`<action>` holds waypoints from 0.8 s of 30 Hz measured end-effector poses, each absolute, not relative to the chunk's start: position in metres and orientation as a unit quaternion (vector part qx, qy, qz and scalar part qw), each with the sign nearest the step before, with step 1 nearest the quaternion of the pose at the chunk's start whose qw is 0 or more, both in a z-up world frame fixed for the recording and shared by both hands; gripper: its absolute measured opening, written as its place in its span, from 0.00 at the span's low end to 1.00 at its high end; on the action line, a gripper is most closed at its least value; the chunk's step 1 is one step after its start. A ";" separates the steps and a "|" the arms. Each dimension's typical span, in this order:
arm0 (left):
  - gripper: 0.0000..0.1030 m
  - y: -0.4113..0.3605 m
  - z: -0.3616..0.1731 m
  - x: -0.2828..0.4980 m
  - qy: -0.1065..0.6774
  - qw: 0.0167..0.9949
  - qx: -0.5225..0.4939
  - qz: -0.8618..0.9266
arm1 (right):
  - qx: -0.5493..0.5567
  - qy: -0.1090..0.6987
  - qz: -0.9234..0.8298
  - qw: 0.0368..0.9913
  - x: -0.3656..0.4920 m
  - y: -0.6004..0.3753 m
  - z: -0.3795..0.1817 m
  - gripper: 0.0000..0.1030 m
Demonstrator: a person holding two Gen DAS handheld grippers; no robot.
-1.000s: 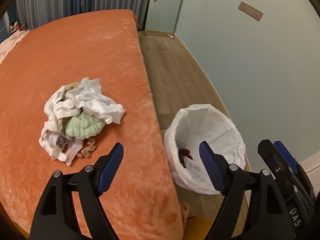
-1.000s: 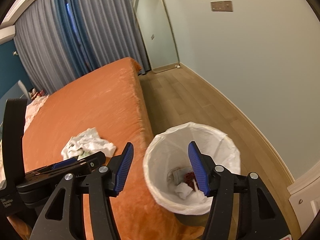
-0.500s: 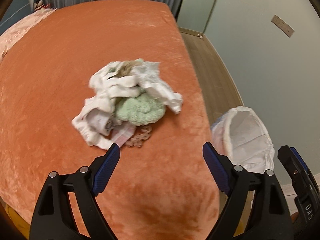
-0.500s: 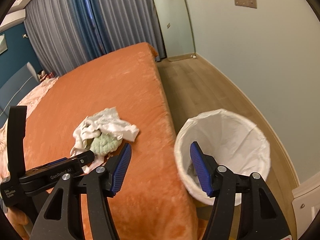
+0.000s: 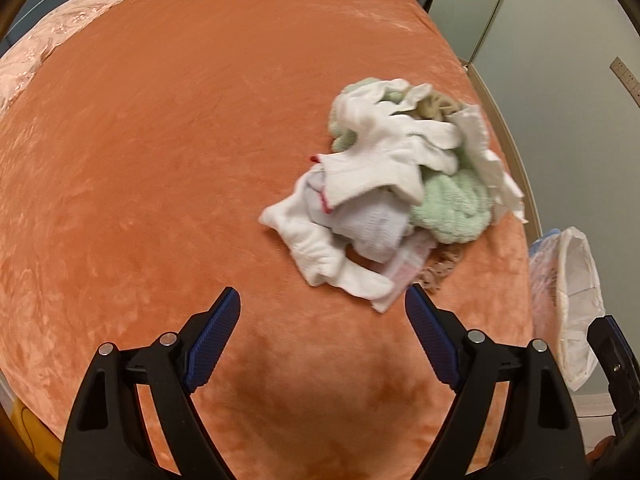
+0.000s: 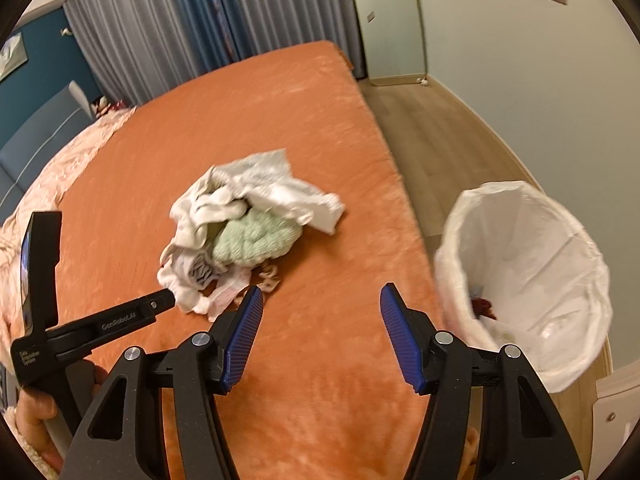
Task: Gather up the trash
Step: 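Grasp a white sock with the left gripper while the right grasps a grey sock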
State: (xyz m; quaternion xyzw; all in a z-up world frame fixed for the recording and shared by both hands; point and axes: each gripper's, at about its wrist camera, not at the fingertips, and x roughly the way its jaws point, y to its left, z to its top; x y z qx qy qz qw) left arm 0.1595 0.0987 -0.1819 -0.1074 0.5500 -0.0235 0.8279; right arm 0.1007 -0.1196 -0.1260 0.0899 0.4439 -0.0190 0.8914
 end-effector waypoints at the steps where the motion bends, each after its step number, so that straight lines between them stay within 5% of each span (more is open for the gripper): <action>1: 0.77 0.101 -0.185 0.162 0.552 0.827 -0.107 -0.024 | 0.089 0.449 -0.015 0.889 0.106 -0.113 -0.130 0.57; 5: 0.71 0.107 -0.198 0.176 0.558 0.823 -0.100 -0.034 | 0.090 0.460 -0.006 0.883 0.123 -0.096 -0.142 0.57; 18: 0.17 0.131 -0.233 0.210 0.578 0.786 -0.187 -0.116 | 0.091 0.490 0.038 0.866 0.168 -0.045 -0.167 0.55; 24: 0.13 0.153 -0.226 0.199 0.573 0.787 -0.200 -0.108 | 0.085 0.505 0.065 0.857 0.183 -0.020 -0.181 0.41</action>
